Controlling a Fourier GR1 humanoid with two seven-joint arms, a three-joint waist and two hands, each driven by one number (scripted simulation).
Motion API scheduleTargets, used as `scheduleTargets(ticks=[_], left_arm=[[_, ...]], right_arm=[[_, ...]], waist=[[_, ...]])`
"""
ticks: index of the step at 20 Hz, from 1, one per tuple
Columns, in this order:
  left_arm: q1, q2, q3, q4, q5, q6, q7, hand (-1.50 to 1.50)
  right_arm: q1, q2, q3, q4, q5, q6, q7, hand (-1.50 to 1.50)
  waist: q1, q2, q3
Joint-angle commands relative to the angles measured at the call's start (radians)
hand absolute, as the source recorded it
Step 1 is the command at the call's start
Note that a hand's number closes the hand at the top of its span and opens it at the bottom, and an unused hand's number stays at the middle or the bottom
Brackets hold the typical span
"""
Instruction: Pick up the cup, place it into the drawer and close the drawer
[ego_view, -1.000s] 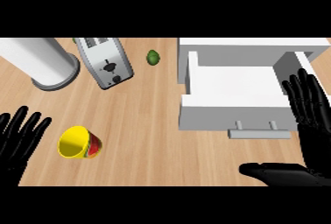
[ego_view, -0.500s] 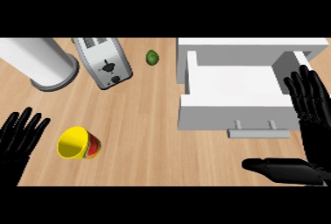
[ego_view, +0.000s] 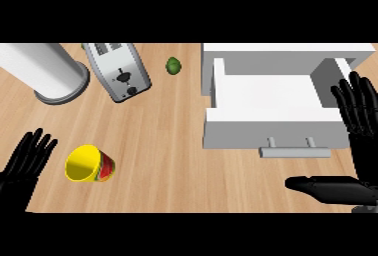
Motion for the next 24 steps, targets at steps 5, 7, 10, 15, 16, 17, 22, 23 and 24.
scheduleTargets(ticks=[5,7,10,15,16,17,22,23,24], left_arm=[[-0.132,0.026,0.023,0.420,-0.207,0.027,-0.269,-1.50],[-0.159,0.020,0.023,0.497,-0.232,0.045,-0.322,-1.50],[-0.205,0.095,0.058,0.686,-0.213,-0.048,-0.415,-1.50],[-0.283,0.085,0.041,0.853,-0.269,0.007,-0.562,-1.50],[-0.304,0.125,0.053,0.940,-0.281,-0.024,-0.623,-1.50],[-0.339,0.116,0.040,1.026,-0.317,0.008,-0.678,-1.50],[-0.400,0.135,0.043,1.109,-0.302,0.005,-0.724,-1.50],[-0.434,0.140,0.052,1.170,-0.306,0.011,-0.752,-1.50],[-0.439,0.181,0.061,1.182,-0.297,-0.019,-0.741,-1.50]], right_arm=[[-0.031,0.051,0.063,0.034,0.077,-0.041,-0.012,-1.50],[0.019,0.043,0.050,-0.014,0.045,-0.015,-0.002,-1.50],[0.054,0.013,0.019,-0.046,0.010,0.025,-0.001,-1.50],[-0.011,0.029,-0.004,0.062,0.013,0.011,-0.057,-1.50],[-0.020,0.022,0.034,-0.062,0.025,0.002,0.071,-1.50],[-0.064,-0.015,-0.034,0.035,-0.022,0.031,0.033,-1.50],[0.033,0.037,0.037,-0.004,0.027,0.027,-0.031,-1.50],[-0.052,0.002,-0.021,0.051,-0.013,0.034,-0.008,-1.50],[0.008,0.038,0.042,-0.057,0.007,0.019,0.051,-1.50]], waist=[[-0.003,0.001,-0.001],[-0.006,0.001,-0.001],[-0.009,0.001,-0.001],[-0.003,0.001,0.000],[-0.008,0.001,-0.001],[-0.009,0.003,-0.002],[-0.010,0.002,-0.001],[-0.013,0.004,-0.002],[-0.016,0.003,-0.003]])
